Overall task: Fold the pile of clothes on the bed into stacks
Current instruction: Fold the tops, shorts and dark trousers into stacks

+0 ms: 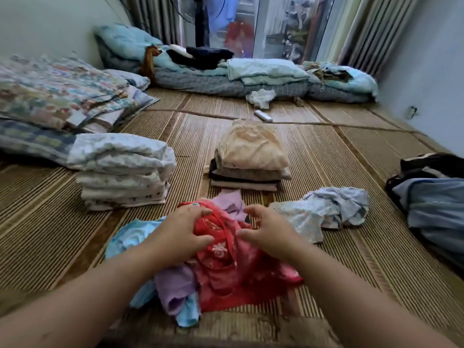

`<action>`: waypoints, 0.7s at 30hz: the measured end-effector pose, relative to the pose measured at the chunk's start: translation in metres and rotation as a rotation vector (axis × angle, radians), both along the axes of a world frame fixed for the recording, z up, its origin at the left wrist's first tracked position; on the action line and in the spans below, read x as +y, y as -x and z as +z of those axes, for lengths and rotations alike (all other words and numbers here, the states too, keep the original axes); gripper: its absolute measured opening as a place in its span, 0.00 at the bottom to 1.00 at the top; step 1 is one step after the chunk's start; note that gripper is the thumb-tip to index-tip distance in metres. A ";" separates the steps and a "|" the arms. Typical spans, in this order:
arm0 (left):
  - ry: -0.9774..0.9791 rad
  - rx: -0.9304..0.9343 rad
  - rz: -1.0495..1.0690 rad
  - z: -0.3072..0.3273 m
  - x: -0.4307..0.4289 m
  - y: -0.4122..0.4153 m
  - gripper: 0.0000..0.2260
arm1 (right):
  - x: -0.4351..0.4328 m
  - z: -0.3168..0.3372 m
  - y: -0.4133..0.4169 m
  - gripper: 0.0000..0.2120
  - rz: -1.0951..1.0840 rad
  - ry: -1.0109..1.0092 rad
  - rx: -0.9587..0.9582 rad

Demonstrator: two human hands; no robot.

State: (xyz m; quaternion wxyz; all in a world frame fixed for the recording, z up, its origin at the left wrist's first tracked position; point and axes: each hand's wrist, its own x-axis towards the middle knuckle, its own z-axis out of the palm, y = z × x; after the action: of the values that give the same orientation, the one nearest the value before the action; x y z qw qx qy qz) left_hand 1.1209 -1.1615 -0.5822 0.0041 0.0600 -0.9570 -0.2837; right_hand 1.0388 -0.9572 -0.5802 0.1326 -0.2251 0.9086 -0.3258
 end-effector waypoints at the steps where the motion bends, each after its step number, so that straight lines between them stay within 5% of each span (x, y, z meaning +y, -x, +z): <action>1: 0.104 -0.028 0.011 -0.011 0.000 -0.013 0.31 | -0.002 -0.009 -0.013 0.31 0.014 -0.006 -0.034; 4: 0.256 -0.075 0.119 -0.036 -0.001 -0.038 0.34 | -0.006 -0.032 -0.037 0.33 -0.022 -0.223 0.042; 7: 0.243 -0.090 0.143 -0.056 -0.007 -0.057 0.27 | -0.005 -0.041 -0.046 0.17 -0.154 -0.311 0.171; 16: 0.180 0.015 0.167 -0.065 -0.008 -0.072 0.29 | -0.002 0.027 -0.057 0.11 -0.312 0.376 0.022; 21: -0.184 0.361 0.147 -0.012 0.034 -0.067 0.42 | -0.015 0.083 -0.075 0.14 -0.281 0.677 -0.014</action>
State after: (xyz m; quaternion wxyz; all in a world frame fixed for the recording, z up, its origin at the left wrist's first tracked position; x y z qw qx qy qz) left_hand 1.1883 -1.1278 -0.5946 0.1904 0.0779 -0.9039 -0.3749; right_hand 1.1140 -0.9724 -0.4976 0.0107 -0.1272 0.7706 -0.6244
